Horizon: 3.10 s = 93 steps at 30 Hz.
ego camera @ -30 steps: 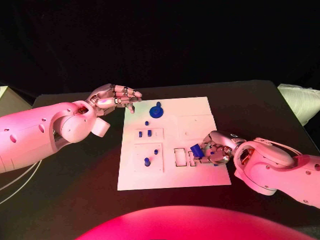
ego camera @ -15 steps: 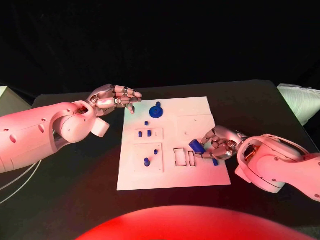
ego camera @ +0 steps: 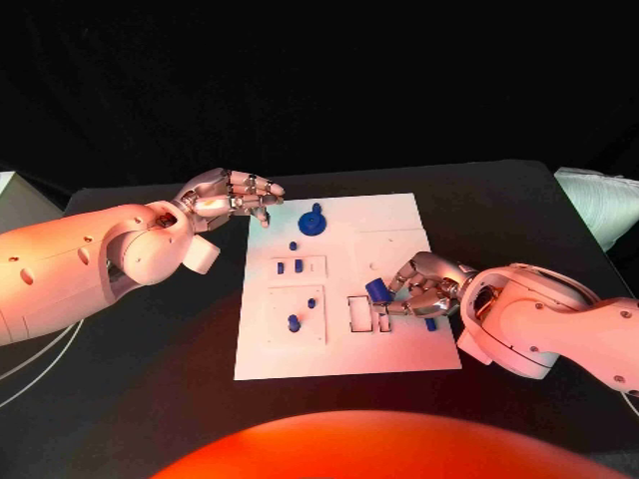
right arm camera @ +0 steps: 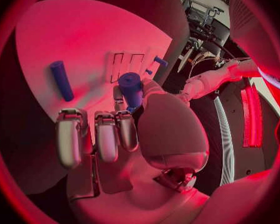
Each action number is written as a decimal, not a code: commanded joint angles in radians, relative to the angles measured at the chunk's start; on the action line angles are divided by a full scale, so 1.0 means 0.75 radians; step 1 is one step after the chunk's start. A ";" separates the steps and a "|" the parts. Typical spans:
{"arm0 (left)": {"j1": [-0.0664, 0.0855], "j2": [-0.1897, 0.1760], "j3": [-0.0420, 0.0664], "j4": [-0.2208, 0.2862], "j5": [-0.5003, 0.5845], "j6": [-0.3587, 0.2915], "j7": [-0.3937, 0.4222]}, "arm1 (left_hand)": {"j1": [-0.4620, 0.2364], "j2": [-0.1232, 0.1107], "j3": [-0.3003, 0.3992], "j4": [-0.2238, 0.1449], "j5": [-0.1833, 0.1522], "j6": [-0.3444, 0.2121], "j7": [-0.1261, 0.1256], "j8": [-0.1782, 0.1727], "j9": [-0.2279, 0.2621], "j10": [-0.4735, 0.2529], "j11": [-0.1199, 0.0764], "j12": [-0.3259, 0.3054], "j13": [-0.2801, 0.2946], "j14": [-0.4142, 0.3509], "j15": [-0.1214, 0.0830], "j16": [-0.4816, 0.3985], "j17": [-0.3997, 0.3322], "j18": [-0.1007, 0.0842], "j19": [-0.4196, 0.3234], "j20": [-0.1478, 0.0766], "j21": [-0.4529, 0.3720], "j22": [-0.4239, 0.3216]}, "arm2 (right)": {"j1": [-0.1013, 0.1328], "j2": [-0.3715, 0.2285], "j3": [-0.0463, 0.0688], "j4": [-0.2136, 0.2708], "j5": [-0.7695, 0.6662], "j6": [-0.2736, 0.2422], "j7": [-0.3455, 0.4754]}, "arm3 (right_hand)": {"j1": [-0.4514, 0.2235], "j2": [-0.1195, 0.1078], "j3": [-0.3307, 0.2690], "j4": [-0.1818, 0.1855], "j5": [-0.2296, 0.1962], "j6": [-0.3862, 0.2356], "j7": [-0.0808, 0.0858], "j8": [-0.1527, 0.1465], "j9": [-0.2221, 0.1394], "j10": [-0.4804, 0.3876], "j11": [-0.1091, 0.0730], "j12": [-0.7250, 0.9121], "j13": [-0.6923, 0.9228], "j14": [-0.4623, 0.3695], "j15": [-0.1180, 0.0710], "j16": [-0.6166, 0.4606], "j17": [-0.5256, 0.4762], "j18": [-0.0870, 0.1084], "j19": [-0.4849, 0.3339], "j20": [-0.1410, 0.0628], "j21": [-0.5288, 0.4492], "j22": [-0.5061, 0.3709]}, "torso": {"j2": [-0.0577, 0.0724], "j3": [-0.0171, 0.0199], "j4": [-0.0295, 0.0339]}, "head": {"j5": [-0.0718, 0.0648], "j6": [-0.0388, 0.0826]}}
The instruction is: Assemble the parts on the task board
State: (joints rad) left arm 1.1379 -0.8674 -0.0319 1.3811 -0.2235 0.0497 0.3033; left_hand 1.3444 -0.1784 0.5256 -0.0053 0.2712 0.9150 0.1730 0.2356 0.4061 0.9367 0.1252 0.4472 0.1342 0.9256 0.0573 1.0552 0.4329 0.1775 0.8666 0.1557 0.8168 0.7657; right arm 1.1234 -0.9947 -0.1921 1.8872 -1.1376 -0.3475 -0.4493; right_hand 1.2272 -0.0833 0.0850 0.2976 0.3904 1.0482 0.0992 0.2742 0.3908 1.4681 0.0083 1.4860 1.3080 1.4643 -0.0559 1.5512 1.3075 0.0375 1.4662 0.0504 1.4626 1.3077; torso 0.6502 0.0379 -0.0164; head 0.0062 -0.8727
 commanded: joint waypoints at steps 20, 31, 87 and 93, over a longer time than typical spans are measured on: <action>0.000 0.000 0.001 0.005 0.008 0.036 -0.006 | 0.000 0.017 0.000 0.008 -0.003 0.007 0.005 -0.008 0.001 0.006 0.001 -0.010 -0.003 -0.005 0.005 -0.008 -0.002 0.008 0.009 0.001 -0.006 -0.003 | 0.000 0.071 -0.002 -0.025 0.019 0.152 -0.041 | -0.067 0.009 0.021 -0.006 -0.011 0.046 -0.032 0.030 0.000 0.077 -0.012 -0.003 0.266 0.133 -0.013 0.009 0.313 -0.025 0.111 -0.014 0.012 0.315 | 0.001 0.0022 0.0005 | 0.007 0.000; 0.000 0.001 0.001 0.004 0.008 0.037 -0.007 | -0.001 0.019 0.000 0.010 -0.003 0.007 0.005 -0.009 0.001 0.005 0.001 -0.011 -0.004 -0.006 0.005 -0.008 -0.002 0.007 0.009 0.002 -0.008 -0.004 | -0.002 0.097 -0.002 -0.057 -0.013 0.126 -0.043 | -0.119 0.001 0.021 -0.007 -0.076 0.046 -0.035 0.037 0.001 0.077 -0.014 -0.006 0.267 0.133 -0.015 0.008 0.312 -0.025 0.111 -0.016 0.009 0.315 | 0.001 0.0017 0.0006 | 0.009 0.000; -0.007 -0.005 0.000 0.003 0.010 0.016 0.011 | -0.004 0.024 0.000 0.016 -0.002 0.007 0.006 -0.010 0.001 0.005 0.002 -0.013 -0.005 -0.007 0.006 -0.009 -0.002 0.007 0.010 0.002 -0.011 -0.006 | 0.021 -0.281 -0.004 0.005 -0.060 -0.083 0.341 | 0.197 -0.037 -0.137 -0.019 -0.331 -0.031 -0.024 0.106 0.021 0.081 -0.007 -0.016 0.279 0.134 -0.010 0.008 0.317 -0.026 0.112 -0.016 0.008 0.318 | 0.000 0.0049 -0.0061 | -0.040 0.000; -0.014 -0.005 0.000 0.004 0.011 0.015 0.013 | -0.003 0.025 0.000 0.017 -0.003 0.007 0.005 -0.011 0.002 0.006 0.001 -0.013 -0.006 -0.007 0.006 -0.009 -0.002 0.007 0.011 0.002 -0.014 -0.008 | 0.019 -0.352 -0.009 0.004 -0.174 -0.061 0.303 | 0.181 -0.047 -0.145 -0.009 -0.329 -0.027 -0.021 0.102 0.018 0.077 -0.003 -0.024 0.275 0.134 -0.007 0.008 0.317 -0.026 0.112 -0.013 0.007 0.318 | -0.001 0.0058 -0.0039 | -0.055 0.000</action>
State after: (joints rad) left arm 1.1290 -0.8723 -0.0325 1.3814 -0.2226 0.0593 0.2957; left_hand 1.3424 -0.1680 0.5257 0.0002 0.2712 0.9150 0.1730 0.2321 0.4061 0.9367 0.1252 0.4441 0.1312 0.9256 0.0573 1.0552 0.4324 0.1774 0.8666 0.1557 0.8121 0.7606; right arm 1.1391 -1.2571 -0.1983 1.8874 -1.1985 -0.3985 -0.2291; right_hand 1.3686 -0.1109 -0.0222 0.2860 0.1394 1.0300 0.0808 0.3563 0.4053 1.4661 -0.0004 1.4724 1.3080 1.4663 -0.0686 1.5550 1.3077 0.0376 1.4662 0.0357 1.4694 1.3075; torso 0.6493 0.0416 -0.0202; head -0.0307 -0.8727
